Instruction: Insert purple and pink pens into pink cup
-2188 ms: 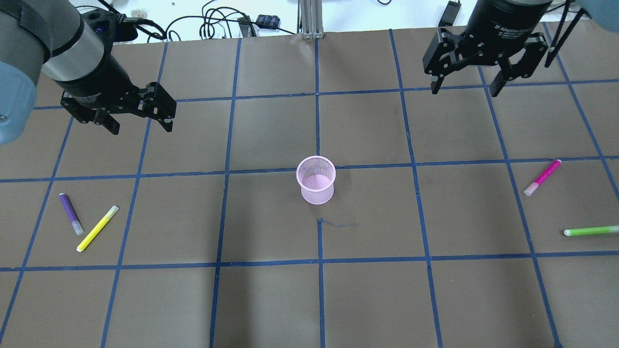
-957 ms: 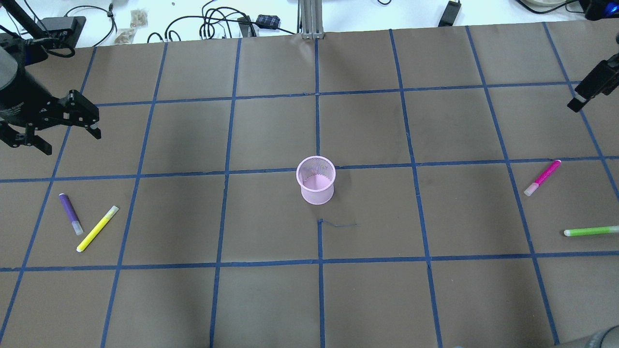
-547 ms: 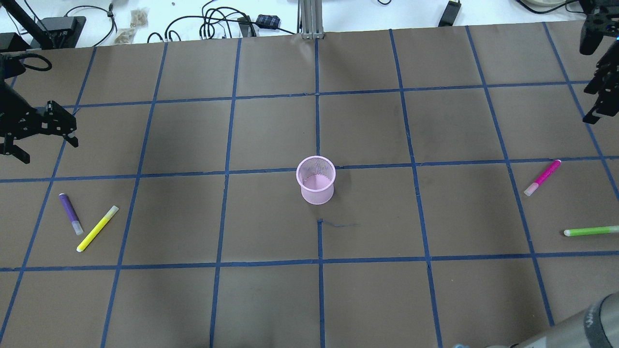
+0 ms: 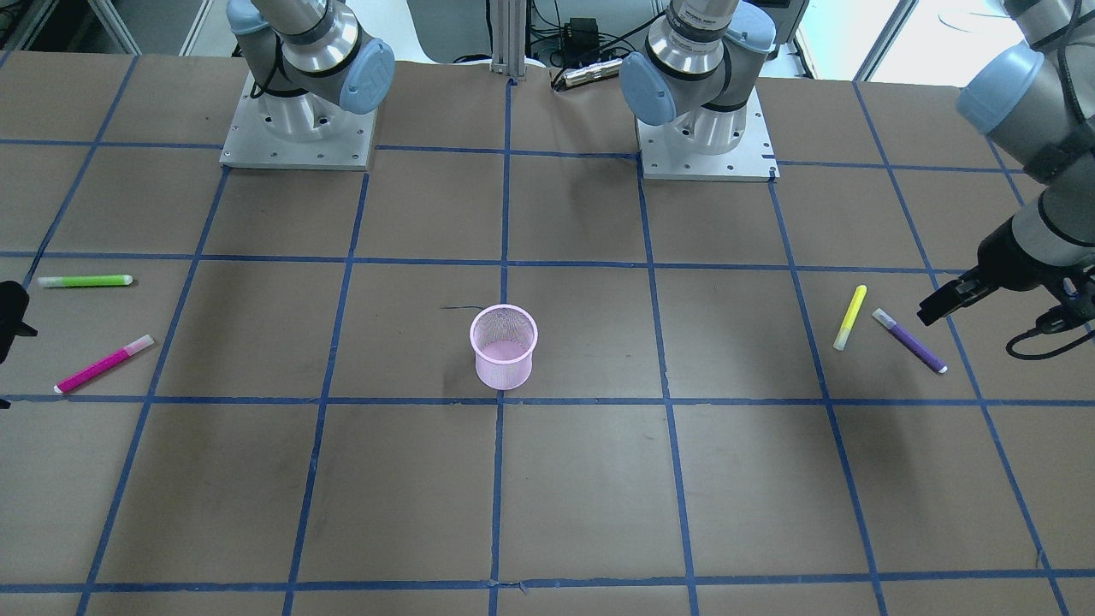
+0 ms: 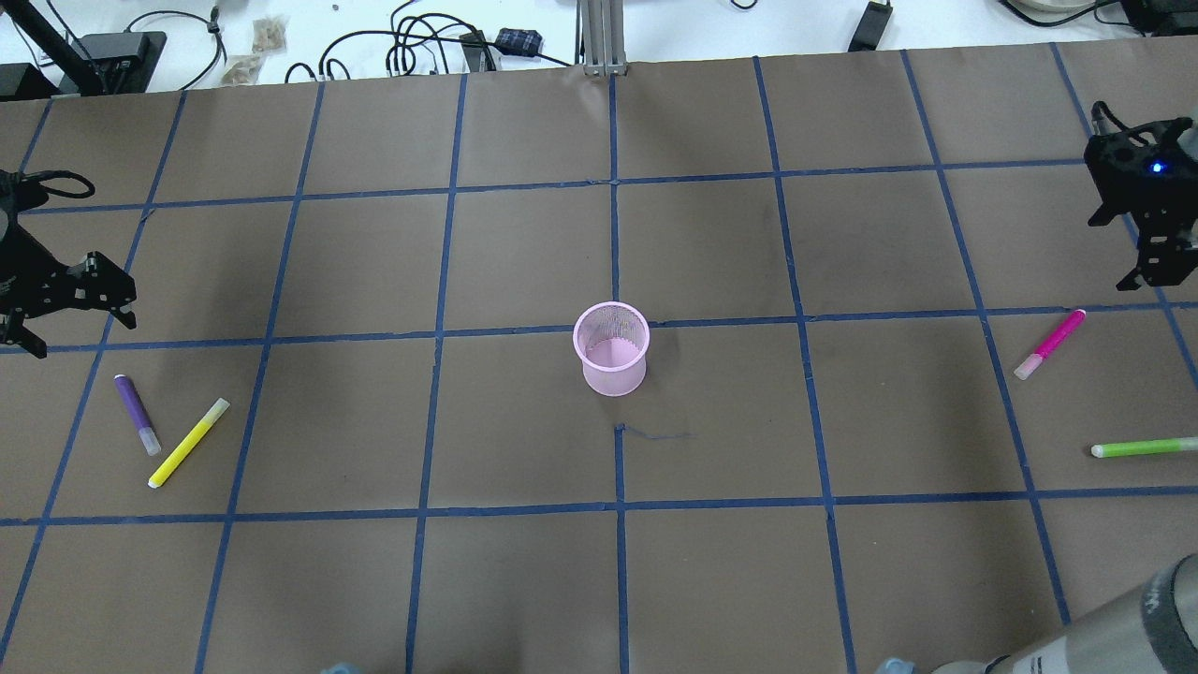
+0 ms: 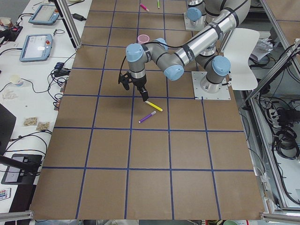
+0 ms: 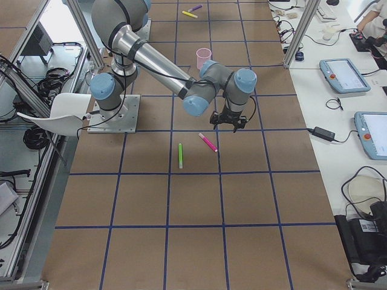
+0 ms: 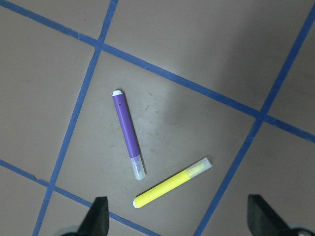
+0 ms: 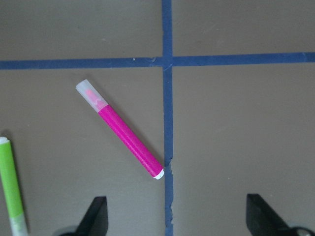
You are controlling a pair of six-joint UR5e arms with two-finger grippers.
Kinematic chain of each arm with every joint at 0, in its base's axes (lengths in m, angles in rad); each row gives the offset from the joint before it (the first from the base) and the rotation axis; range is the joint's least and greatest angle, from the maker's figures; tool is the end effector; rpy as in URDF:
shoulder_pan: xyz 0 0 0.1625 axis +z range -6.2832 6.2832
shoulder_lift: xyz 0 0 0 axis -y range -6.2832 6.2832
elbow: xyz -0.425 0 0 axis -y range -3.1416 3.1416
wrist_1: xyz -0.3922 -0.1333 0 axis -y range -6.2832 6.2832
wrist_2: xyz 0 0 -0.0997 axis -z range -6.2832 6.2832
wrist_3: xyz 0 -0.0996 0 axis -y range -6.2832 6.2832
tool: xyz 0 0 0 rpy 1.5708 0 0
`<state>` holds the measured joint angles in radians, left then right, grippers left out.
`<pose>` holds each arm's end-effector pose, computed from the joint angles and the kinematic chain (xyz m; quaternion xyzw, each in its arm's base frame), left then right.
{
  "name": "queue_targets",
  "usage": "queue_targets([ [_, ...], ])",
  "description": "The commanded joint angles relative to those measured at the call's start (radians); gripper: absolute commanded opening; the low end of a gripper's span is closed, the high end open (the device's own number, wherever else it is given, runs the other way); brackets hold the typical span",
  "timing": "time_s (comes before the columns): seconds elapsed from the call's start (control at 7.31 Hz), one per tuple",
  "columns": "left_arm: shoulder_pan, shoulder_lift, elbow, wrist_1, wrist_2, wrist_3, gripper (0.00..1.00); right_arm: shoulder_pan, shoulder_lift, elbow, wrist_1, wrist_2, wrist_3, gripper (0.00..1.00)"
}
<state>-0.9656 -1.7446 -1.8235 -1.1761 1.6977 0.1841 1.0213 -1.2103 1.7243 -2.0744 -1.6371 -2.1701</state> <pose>0.2006 -0.5021 0.3169 -0.2076 0.9760 0.0390 0.0524 -0.2001 -0.5694 0.2669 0.7242 -0.6888 -0.0335 0.0019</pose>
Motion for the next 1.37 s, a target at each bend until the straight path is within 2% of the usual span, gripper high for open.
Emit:
queue_targets([
  [0.0, 0.040, -0.094, -0.008, 0.079, -0.019, 0.028, 1.00, -0.006, -0.002, 0.154, -0.165, 0.005, -0.333, 0.99],
  [0.14, 0.050, -0.110, -0.008, 0.117, -0.023, 0.035, 1.00, -0.007, 0.005, 0.193, -0.218, 0.008, -0.428, 0.99],
  [0.41, 0.099, -0.127, -0.023, 0.127, -0.042, 0.111, 1.00, -0.010, 0.011, 0.254, -0.324, 0.009, -0.453, 0.88],
  [0.55, 0.123, -0.153, -0.031, 0.185, -0.126, 0.148, 1.00, -0.010, 0.012, 0.259, -0.344, 0.010, -0.451, 0.86],
  [0.68, 0.129, -0.182, -0.031, 0.211, -0.133, 0.162, 1.00, -0.010, 0.024, 0.255, -0.348, 0.010, -0.453, 0.79],
  [0.96, 0.133, -0.213, -0.031, 0.222, -0.125, 0.163, 1.00, -0.012, 0.034, 0.256, -0.349, 0.010, -0.458, 0.75],
  [1.23, 0.136, -0.245, -0.028, 0.237, -0.124, 0.161, 1.00, -0.029, 0.035, 0.259, -0.360, 0.019, -0.458, 0.66],
])
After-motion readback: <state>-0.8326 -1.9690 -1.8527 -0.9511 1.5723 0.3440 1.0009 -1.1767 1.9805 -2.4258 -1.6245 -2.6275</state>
